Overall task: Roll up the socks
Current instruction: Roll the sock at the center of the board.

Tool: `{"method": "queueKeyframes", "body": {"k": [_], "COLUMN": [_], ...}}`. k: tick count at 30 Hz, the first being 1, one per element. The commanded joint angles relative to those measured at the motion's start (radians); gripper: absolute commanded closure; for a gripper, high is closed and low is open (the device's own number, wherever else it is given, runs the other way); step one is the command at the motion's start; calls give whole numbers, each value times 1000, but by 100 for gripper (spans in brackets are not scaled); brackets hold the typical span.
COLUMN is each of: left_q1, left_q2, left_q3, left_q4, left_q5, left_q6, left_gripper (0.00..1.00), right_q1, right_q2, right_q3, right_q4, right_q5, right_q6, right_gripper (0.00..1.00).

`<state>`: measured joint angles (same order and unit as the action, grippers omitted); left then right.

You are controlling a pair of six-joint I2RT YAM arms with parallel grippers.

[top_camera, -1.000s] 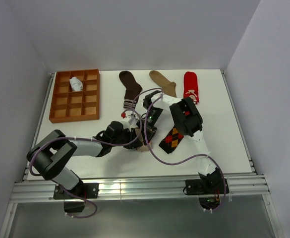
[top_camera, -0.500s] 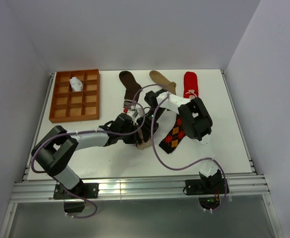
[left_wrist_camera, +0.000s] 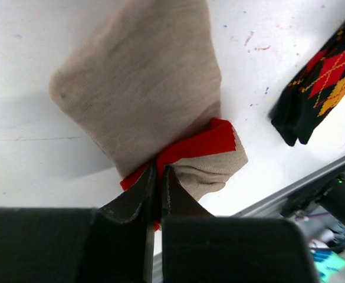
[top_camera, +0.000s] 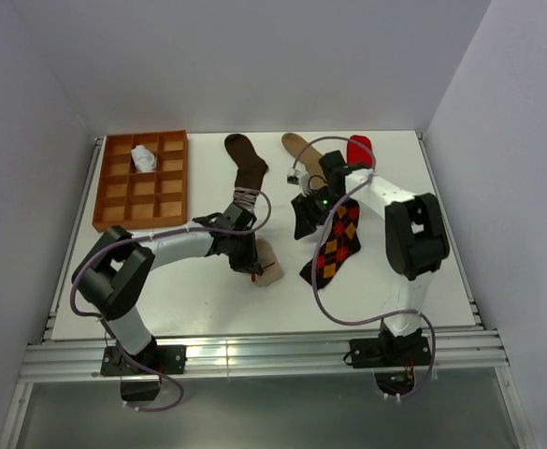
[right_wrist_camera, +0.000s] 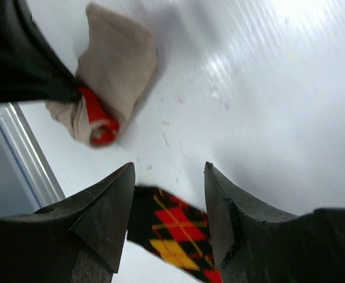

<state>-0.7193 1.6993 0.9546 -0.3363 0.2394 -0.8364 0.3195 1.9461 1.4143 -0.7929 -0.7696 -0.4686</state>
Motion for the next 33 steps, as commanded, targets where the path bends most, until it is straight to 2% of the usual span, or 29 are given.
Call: {"method": "queueKeyframes", "body": {"k": [1, 5, 9, 12, 19, 29, 33], "left_q1": [27, 69, 90, 96, 101, 107, 109], "left_q2": [52, 88, 147, 186, 246, 264, 263], "left_q3": [47, 61, 75, 90, 101, 105, 113], "left_q4": [-147, -161, -178, -185, -164, -165, -171], "left_q5": [61, 120, 159, 179, 242, 250, 255], "left_q6": [19, 36, 71, 102, 132, 141, 148], "left_gripper": [100, 100, 100, 99, 98, 97, 96], "right_q1": [-7, 30, 177, 266, 534, 679, 701], "right_q2": [-194, -367, -594, -677, -685, -605, -550], "right_q3": [-135, -326, -578, -679, -810, -873, -868], "right_q4": [156, 294, 478, 592, 818, 960, 986], "right_q5": [36, 137, 266, 320, 504, 621, 639], "right_q6": [-68, -178, -292, -311, -389, -453, -459], "right_gripper": [42, 42, 39, 35, 32, 31, 35]}}
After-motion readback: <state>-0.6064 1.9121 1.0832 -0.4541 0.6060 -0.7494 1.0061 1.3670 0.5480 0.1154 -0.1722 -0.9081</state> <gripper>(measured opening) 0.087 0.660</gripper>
